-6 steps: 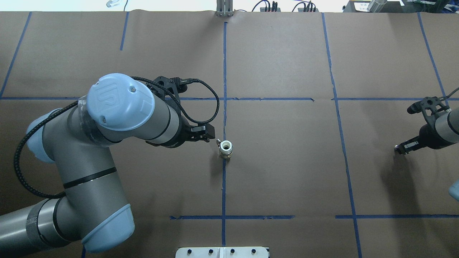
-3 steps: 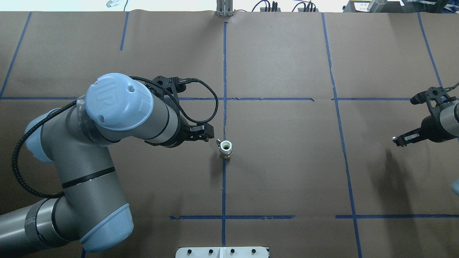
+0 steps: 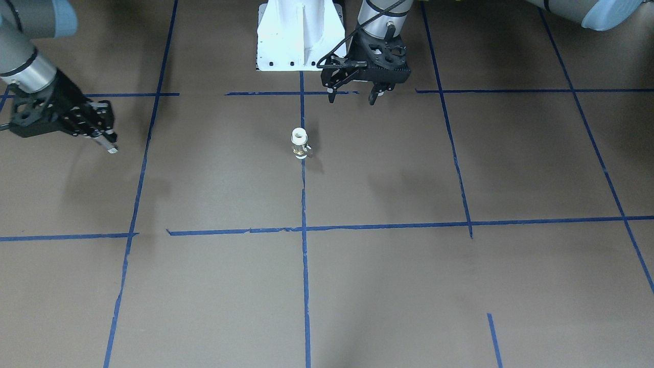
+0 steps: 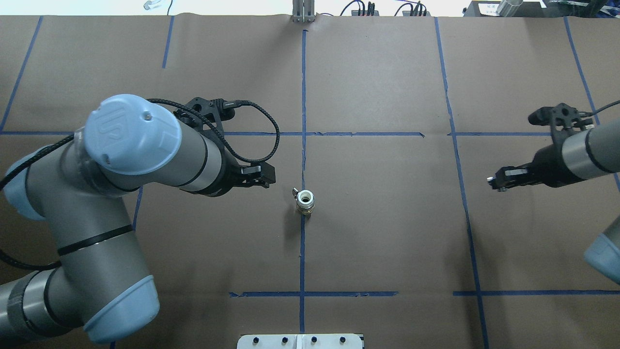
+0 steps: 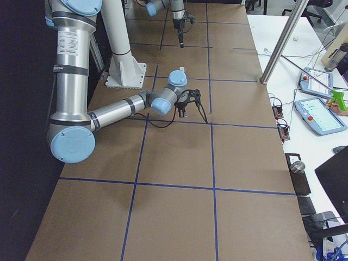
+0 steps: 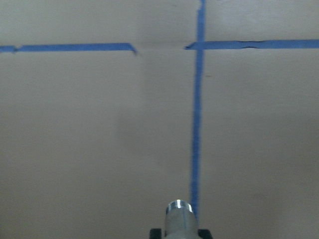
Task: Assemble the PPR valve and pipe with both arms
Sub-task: 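Carry the chrome fitting above the white fitting with the right gripper while the left withdraws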
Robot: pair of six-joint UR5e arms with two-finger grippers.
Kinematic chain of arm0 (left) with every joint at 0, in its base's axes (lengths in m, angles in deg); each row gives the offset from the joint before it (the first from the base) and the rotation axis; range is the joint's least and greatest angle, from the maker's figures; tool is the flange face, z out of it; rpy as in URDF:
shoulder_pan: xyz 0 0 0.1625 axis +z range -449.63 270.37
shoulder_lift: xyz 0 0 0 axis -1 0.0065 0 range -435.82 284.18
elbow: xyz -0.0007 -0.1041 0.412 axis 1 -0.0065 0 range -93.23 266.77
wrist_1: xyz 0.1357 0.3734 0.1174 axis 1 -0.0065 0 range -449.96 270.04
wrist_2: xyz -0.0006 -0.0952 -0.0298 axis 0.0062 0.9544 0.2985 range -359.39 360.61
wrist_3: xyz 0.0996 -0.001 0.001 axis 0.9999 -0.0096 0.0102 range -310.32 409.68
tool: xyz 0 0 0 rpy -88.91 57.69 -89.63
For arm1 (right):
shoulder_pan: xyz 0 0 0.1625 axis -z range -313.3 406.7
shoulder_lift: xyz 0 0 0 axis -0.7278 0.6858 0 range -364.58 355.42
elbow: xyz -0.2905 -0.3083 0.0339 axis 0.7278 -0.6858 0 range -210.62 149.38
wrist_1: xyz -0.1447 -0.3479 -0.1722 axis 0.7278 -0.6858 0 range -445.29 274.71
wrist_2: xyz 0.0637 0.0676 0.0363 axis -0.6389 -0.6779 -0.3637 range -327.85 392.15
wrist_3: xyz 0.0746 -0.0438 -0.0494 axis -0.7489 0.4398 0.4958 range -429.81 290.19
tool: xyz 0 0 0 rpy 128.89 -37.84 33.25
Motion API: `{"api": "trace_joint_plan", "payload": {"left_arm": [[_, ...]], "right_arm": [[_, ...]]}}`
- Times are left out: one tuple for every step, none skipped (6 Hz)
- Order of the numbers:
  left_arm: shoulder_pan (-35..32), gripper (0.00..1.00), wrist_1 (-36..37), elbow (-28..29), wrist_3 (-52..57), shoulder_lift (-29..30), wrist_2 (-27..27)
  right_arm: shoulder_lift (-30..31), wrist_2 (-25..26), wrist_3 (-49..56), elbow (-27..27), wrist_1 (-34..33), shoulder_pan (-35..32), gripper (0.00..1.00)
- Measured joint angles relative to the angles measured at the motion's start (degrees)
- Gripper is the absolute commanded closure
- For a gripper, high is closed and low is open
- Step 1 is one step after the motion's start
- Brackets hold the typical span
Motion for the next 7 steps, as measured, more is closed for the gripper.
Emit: {"api": "trace_joint_plan", "payload": {"left_arm": [[-0.72,0.06,-0.05,-1.94,1.47,-2.59,0.09],[-1.51,0.06,-0.19,-3.10,3.47,-5.03,0.28],[-2.15,0.06,-0.45,-3.65,5.65,-7.61,0.43],[-2.56,0.06,-0.65,-4.05,7.80,-10.16,0.48],[-2.95,0.06,-0.77,-4.43,9.10,-11.94,0.53],[-3.25,0.06,-0.81,-4.68,9.58,-12.67,0.54],[-3.35,0.05,-0.82,-4.84,9.68,-12.89,0.52]], "right_arm": [[-8.61,0.43,-8.77,0.43,-5.70,3.41,1.00],[-19.39,2.61,-15.06,0.40,-15.49,6.94,1.00],[-28.60,6.12,-19.14,-0.28,-24.25,10.51,1.00],[-35.89,8.41,-24.34,-3.05,-28.79,13.22,1.00],[-41.24,9.59,-28.83,-7.17,-30.16,14.80,0.99],[-43.99,10.96,-30.69,-10.60,-30.56,16.04,0.99],[-44.91,12.30,-31.46,-12.83,-30.69,17.07,0.99]]}}
